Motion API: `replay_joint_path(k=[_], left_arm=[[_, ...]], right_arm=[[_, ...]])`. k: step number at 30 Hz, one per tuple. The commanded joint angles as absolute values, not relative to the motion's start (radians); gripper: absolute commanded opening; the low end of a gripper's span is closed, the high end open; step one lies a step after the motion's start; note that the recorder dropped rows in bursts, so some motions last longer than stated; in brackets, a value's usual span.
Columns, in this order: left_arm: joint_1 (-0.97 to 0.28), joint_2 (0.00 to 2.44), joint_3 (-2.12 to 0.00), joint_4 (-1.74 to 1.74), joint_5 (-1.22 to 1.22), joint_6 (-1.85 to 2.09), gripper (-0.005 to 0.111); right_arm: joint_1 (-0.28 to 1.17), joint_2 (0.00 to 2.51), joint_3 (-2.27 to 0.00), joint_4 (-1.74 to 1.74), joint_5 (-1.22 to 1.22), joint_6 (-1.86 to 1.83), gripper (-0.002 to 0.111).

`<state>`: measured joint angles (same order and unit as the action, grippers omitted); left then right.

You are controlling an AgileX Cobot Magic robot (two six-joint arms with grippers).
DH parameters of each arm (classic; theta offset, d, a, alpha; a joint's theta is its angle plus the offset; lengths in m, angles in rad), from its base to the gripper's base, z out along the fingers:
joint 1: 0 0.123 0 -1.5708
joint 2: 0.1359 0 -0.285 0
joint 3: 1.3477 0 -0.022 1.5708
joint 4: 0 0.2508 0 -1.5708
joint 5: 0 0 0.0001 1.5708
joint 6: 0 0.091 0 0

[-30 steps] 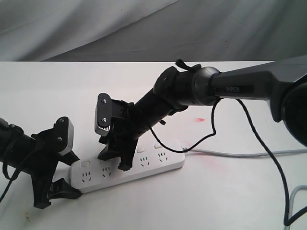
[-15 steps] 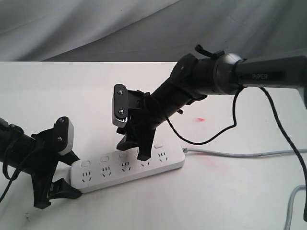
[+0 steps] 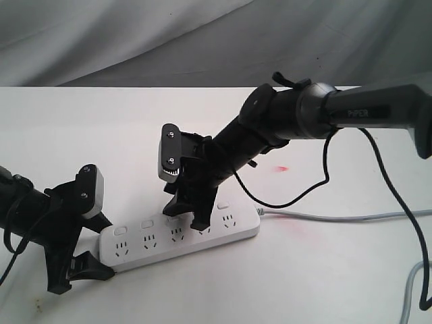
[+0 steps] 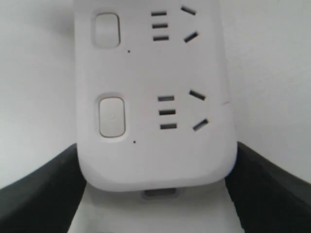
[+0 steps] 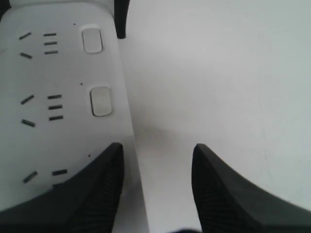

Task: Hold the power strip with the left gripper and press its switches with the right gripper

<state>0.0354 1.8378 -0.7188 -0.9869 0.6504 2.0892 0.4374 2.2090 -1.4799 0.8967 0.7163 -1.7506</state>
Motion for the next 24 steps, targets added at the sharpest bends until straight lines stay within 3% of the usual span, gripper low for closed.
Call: replay_joint_path(k=[1,24], left_arm=[[0.031,1.839,-0.726,-0.993,0.654,2.092,0.053],[0.031,1.839,-0.726,-0.993,0.654,2.092,0.053]], right_arm=[[0.434,2.218,-1.474,0.904,0.726,-1.756,0.043],[0.417,2.262,-1.474,0.855,0.741,-1.738,0.043]])
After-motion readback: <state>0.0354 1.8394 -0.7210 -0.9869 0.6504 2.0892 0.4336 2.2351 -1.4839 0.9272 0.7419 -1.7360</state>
